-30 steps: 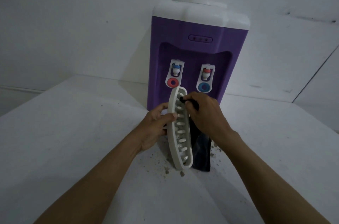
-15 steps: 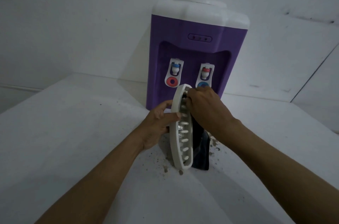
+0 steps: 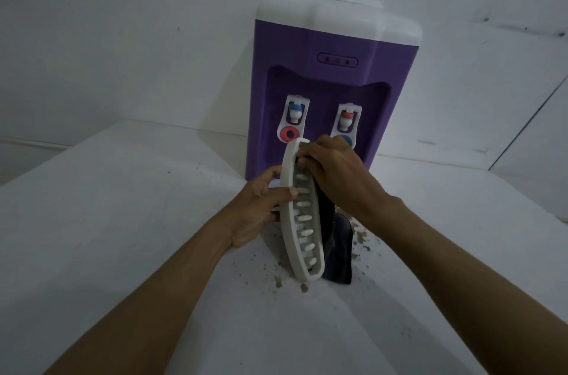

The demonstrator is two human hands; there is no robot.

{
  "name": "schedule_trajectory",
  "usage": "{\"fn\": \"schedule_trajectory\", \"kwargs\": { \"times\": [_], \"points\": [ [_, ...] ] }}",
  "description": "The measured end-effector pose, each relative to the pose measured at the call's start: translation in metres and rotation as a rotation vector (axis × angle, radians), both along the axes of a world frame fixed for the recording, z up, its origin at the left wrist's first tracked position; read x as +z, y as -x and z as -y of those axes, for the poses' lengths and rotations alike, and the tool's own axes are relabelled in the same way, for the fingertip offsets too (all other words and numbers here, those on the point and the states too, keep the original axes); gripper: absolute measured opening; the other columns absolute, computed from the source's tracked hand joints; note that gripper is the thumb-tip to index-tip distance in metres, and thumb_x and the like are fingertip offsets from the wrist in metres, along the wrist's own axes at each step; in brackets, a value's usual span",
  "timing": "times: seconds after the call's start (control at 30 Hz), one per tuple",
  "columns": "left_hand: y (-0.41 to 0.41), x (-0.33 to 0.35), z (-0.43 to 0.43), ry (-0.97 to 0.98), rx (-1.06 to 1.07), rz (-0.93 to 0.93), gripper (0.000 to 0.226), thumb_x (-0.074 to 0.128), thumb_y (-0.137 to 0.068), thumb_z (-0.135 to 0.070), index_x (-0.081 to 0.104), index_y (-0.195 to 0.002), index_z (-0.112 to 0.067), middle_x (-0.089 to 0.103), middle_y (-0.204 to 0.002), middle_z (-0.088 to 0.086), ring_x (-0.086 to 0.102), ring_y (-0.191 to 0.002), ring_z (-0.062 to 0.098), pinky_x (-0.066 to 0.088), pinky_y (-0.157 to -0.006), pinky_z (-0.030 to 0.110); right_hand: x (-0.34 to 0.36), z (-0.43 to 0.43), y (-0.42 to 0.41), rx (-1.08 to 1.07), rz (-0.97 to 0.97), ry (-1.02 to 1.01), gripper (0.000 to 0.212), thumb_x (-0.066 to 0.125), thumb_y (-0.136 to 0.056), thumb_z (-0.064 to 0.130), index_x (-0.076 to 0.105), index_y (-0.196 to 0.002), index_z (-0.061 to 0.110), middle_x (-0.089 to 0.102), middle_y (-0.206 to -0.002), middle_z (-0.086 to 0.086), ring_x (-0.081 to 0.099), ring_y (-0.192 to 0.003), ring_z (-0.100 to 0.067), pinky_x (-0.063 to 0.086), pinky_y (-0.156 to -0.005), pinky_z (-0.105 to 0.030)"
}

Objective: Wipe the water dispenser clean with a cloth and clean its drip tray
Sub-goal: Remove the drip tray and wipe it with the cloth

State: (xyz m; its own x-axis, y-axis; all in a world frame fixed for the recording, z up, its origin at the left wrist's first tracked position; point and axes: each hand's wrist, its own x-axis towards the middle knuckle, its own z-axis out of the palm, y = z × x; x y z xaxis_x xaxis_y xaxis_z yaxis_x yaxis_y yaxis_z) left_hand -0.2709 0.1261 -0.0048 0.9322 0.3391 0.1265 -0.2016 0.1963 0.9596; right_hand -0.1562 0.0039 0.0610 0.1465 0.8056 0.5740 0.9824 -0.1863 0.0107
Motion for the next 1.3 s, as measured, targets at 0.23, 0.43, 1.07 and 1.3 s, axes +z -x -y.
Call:
{"fn": "schedule_trajectory", "kwargs": {
  "times": [0.23,0.43,1.07,1.3],
  "points": [
    [0.0,-0.002,0.008,0.027,-0.03,0.004,0.043,0.067,-0.082,-0.014,0.059,-0.124,-0.015,0.068,-0.115,0.014,0.067,-0.103,0.028,0.055,-0.091,0.041,0.006,0.009,0.014,-0.133,0.236,0.233,0.028,0.05,-0.097,0.021,0.052,-0.121,0.009,0.055,-0.114,-0.009,0.049,-0.103,-0.02,0.037,-0.086,-0.026],
    [-0.003,-0.001,0.01,0.027,-0.022,-0.005,0.043,0.068,-0.078,-0.017,0.061,-0.12,-0.016,0.07,-0.11,0.013,0.068,-0.098,0.026,0.057,-0.086,0.039,-0.01,0.011,0.009,-0.188,0.082,0.142,0.026,0.056,-0.094,0.02,0.055,-0.116,0.006,0.059,-0.112,-0.012,0.053,-0.101,-0.025,0.043,-0.094,-0.034],
    [-0.004,-0.01,0.001,0.075,0.025,0.038,0.044,0.067,-0.076,-0.014,0.059,-0.119,-0.017,0.07,-0.109,0.009,0.068,-0.095,0.024,0.058,-0.081,0.037,-0.023,-0.003,0.017,-0.054,-0.248,-0.152,0.01,0.049,-0.096,0.011,0.059,-0.099,0.009,0.059,-0.097,-0.006,0.049,-0.09,-0.022,0.041,-0.079,-0.029],
    [-0.001,-0.009,0.0,0.084,0.026,0.037,0.036,0.063,-0.083,-0.008,0.06,-0.118,-0.017,0.07,-0.105,0.009,0.066,-0.094,0.024,0.057,-0.083,0.04,-0.031,0.005,0.012,-0.034,-0.385,-0.217,0.015,0.046,-0.099,0.02,0.055,-0.11,0.016,0.063,-0.102,0.002,0.054,-0.091,-0.016,0.045,-0.08,-0.028]
  ]
}}
